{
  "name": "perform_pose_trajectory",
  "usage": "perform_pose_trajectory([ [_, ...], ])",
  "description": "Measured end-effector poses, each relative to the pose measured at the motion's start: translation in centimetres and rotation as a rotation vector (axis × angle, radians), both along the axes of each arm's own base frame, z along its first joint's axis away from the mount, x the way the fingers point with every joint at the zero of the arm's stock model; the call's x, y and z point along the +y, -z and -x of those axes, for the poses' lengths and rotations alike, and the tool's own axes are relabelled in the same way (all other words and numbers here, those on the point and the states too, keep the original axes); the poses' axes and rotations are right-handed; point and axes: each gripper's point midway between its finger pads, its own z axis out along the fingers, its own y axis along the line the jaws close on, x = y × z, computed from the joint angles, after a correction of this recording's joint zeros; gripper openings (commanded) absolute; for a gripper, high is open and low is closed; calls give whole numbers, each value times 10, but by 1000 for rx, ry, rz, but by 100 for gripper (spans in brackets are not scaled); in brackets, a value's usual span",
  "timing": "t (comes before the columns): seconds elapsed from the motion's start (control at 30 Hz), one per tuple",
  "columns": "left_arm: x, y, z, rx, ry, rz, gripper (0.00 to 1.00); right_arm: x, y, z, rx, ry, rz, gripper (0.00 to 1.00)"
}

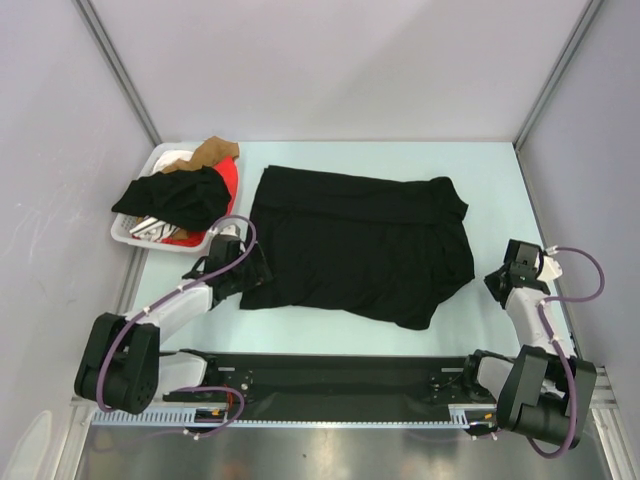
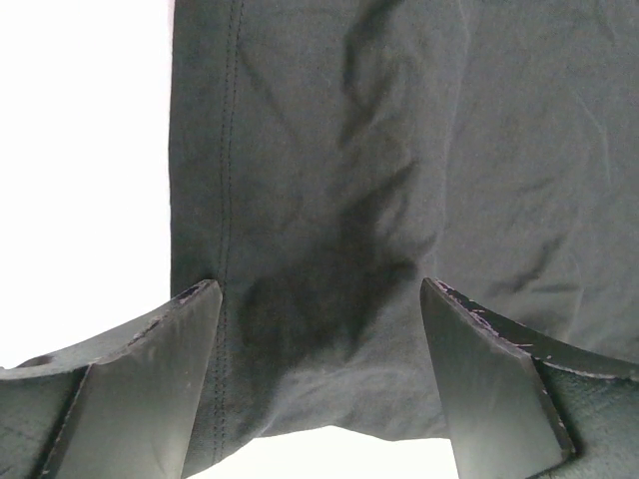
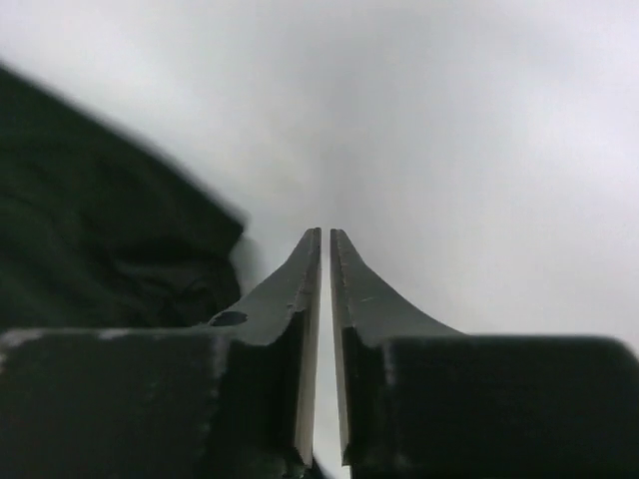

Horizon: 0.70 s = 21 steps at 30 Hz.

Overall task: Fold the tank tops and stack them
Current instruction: Fold the tank top

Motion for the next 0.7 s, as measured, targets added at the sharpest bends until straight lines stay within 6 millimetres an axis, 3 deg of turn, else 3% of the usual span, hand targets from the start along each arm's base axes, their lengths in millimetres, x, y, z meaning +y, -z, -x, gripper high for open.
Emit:
perform_pose_trajectory([
  [0.03, 0, -1, 1, -1, 1, 2, 86, 4, -1, -3, -11, -20, -10, 33],
  [0.17, 1, -8, 5, -20, 1, 7, 87, 29, -1, -19, -29, -157, -36, 51],
  [0.4, -1, -49, -1, -166, 7, 46, 88, 81, -5, -45, -57, -410, -15, 56],
  [0.7, -12, -70, 3, -229, 68, 94, 88, 95, -5, -72, -34, -514, 36, 58],
])
